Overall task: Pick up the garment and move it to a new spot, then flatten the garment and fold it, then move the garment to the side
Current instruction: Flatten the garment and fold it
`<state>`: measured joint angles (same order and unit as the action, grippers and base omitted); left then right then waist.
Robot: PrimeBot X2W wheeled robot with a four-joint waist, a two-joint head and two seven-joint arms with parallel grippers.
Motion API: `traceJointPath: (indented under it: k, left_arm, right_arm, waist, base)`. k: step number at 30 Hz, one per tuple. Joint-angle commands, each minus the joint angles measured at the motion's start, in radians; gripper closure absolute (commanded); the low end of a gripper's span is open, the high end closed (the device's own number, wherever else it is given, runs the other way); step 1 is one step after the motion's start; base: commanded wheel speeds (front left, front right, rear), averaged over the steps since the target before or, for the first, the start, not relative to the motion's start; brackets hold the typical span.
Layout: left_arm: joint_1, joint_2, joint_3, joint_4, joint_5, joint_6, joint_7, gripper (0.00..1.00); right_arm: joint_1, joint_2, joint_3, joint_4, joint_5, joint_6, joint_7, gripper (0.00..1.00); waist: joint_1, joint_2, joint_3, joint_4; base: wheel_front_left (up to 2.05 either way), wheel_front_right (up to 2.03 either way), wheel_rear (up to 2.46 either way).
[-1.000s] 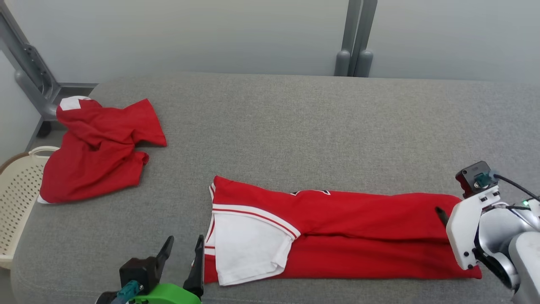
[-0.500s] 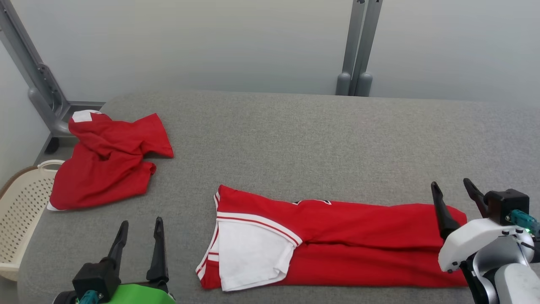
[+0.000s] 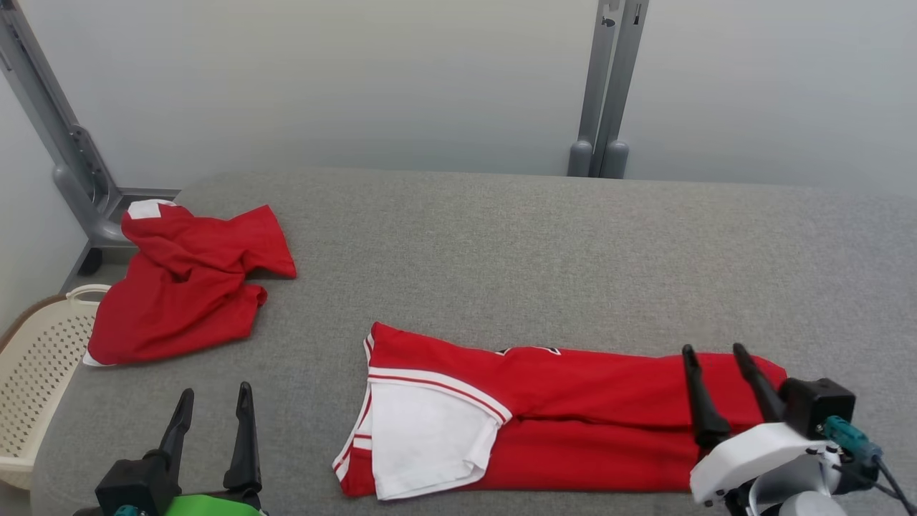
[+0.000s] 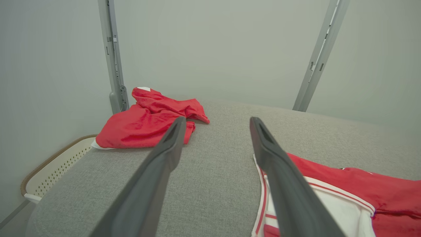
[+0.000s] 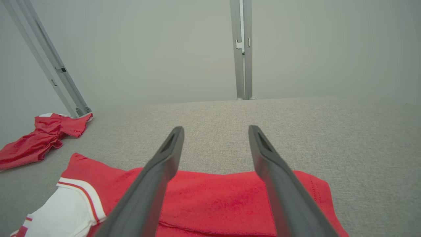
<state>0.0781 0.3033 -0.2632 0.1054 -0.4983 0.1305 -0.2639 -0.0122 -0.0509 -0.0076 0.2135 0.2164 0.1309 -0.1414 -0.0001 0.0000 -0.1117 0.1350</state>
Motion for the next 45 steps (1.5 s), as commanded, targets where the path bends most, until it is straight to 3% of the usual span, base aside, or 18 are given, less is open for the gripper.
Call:
traceJointPath:
  k: [1,7,16,33,35,39,45]
  left_arm:
    - [0.0,-0.002,0.003,0.006,0.014,-0.008,-0.001,0.0]
    - [-0.013,-0.027,0.027,0.039,0.047,-0.041,-0.001,0.0]
    - [0.016,-0.06,0.076,0.058,0.092,-0.071,-0.001,0.0]
    - [0.01,-0.091,0.095,0.081,0.165,-0.09,-0.001,0.0]
    - [0.009,-0.094,0.099,0.08,0.17,-0.094,-0.001,0.0]
    - [0.009,-0.099,0.102,0.085,0.176,-0.104,-0.001,0.0]
    - [-0.002,-0.115,0.102,0.094,0.185,-0.118,-0.001,0.0]
  right_arm:
    - [0.011,-0.001,0.011,0.01,0.009,-0.001,-0.014,0.0]
    - [0.012,-0.002,0.062,0.069,0.024,-0.001,-0.055,0.0]
    - [-0.008,-0.002,0.061,0.091,0.009,0.0,-0.076,0.0]
    - [-0.025,-0.002,0.055,0.055,-0.008,0.0,-0.044,0.0]
    - [-0.031,-0.002,0.035,0.053,0.07,-0.001,-0.026,0.0]
    - [-0.064,-0.002,-0.013,0.088,0.143,0.0,0.15,0.0]
    - [-0.135,-0.001,-0.2,0.074,-0.091,0.0,0.55,0.0]
  waist:
    - [0.0001,0.0,0.005,-0.005]
    - [0.0001,0.0,0.015,-0.012]
    - [0.0001,0.0,0.016,-0.024]
    - [0.0001,0.0,0.032,-0.038]
    - [0.0001,0.0,0.035,-0.039]
    - [0.0001,0.0,0.041,-0.045]
    - [0.0001,0.0,0.059,-0.04]
  base:
    - [0.0,0.0,0.0]
    - [0.0,0.0,0.0]
    - [0.0,0.0,0.0]
    - [0.0,0.0,0.0]
    - [0.0,0.0,0.0]
    - [0.0,0.0,0.0]
    - [0.0,0.0,0.0]
